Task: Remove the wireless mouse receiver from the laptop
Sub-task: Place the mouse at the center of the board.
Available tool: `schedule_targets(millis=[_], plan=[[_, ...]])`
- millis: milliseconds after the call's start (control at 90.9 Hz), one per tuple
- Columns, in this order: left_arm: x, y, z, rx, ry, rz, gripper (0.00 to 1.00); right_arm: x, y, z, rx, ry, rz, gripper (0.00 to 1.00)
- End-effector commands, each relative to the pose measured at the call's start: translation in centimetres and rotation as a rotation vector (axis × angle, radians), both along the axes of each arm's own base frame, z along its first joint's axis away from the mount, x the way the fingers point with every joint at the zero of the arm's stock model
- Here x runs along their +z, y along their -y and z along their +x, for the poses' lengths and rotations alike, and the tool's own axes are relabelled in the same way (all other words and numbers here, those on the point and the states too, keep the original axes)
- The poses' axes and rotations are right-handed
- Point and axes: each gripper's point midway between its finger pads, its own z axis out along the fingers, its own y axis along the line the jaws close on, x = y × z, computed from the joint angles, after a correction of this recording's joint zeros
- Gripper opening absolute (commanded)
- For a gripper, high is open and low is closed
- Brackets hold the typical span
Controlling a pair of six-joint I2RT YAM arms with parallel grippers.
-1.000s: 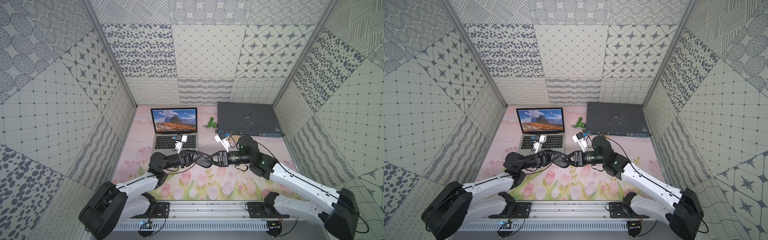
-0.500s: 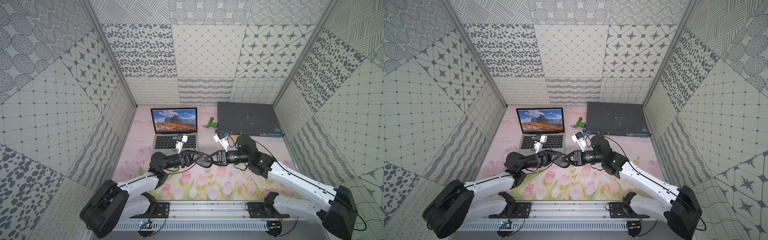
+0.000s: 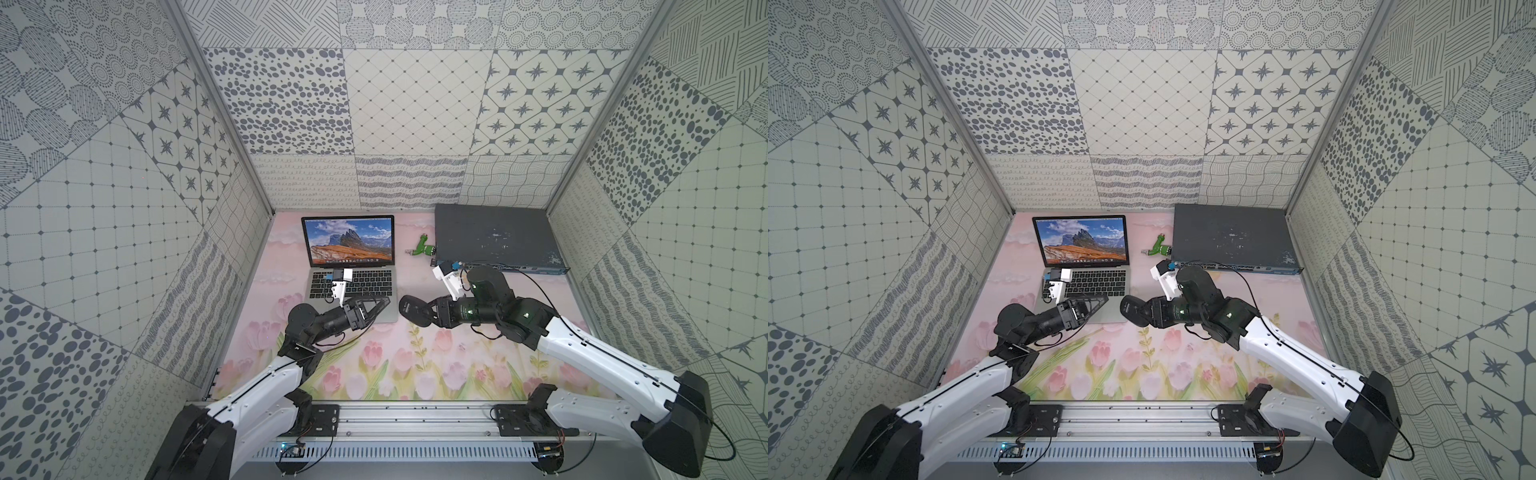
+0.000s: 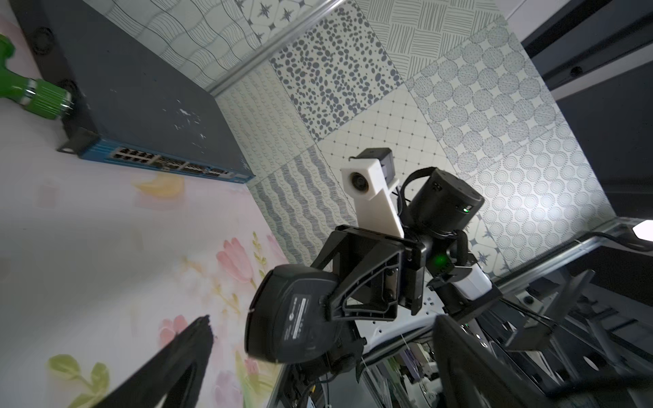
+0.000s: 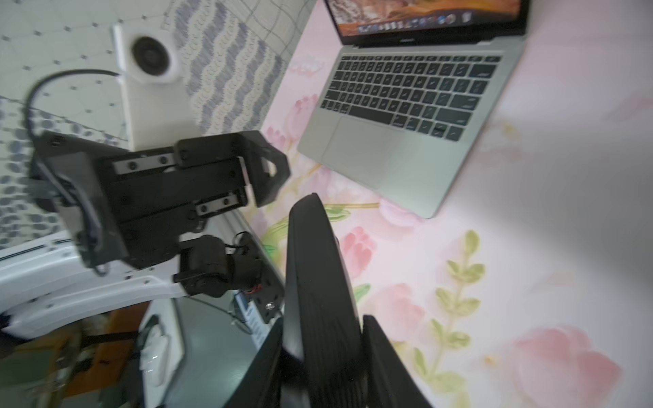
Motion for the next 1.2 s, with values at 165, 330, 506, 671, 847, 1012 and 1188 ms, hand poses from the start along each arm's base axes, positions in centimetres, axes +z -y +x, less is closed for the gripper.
schedule_targets(millis=[165,330,506,671,847,1012,1188], plan=[[-10.8,-7.9,-2.5,0.341,-0.353,0.526,0.99,-3.7,8.7,8.4,-0.298,0.271,-0.740,0.29],[-11.9,-7.8,-3.0,0.319,-0.396,0.531,0.99,-4.8,8.9,11.2,-0.326,0.317,-0.927,0.29],[-12.3,-7.6,-3.1,0.308,-0.408,0.525,0.99,-6.5,6.9,12.3,-0.262,0.382,-1.072,0.29],[-12.5,-7.5,-3.0,0.301,-0.409,0.528,0.99,-9.2,5.3,12.1,-0.189,0.423,-1.205,0.29],[-12.6,-7.4,-2.8,0.295,-0.415,0.537,0.99,-11.5,4.1,11.5,-0.128,0.448,-1.260,0.29],[-13.0,-7.3,-2.9,0.288,-0.422,0.538,0.99,-12.8,3.8,10.8,-0.087,0.469,-1.289,0.29],[-13.2,-7.2,-2.9,0.278,-0.425,0.538,0.99,-14.1,3.8,10.3,-0.056,0.469,-1.329,0.31]])
